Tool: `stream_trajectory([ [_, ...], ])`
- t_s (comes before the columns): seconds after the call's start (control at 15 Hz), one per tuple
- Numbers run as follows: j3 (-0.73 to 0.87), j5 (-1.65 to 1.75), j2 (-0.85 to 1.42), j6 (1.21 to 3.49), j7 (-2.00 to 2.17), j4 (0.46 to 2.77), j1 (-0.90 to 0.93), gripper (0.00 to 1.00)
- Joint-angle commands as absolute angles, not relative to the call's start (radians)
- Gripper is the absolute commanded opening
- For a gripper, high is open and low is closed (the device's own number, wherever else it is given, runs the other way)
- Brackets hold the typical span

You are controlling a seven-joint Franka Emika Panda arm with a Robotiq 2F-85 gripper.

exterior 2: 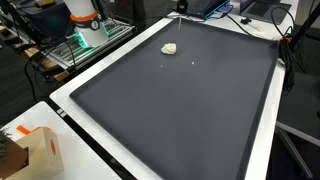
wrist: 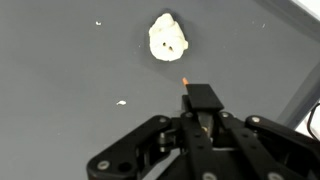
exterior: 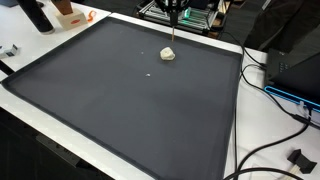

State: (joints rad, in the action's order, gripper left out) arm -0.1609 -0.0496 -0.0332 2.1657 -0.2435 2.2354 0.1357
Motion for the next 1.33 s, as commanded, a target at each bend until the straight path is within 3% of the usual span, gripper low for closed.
stream_trajectory([
  [0.0, -0.165, 0.015, -0.085, 2.166, -0.198, 2.278, 0.151, 0.03],
  [0.27, -0.160, 0.004, -0.062, 2.163, -0.217, 2.249, 0.154, 0.03],
  [0.33, -0.160, 0.005, -0.063, 2.163, -0.217, 2.249, 0.155, 0.13],
  [0.47, -0.159, 0.004, -0.061, 2.163, -0.217, 2.247, 0.154, 0.13],
  [0.53, -0.159, 0.004, -0.060, 2.163, -0.217, 2.247, 0.154, 0.03],
  [1.27, -0.127, -0.003, 0.036, 2.125, -0.265, 2.248, 0.123, 0.03],
])
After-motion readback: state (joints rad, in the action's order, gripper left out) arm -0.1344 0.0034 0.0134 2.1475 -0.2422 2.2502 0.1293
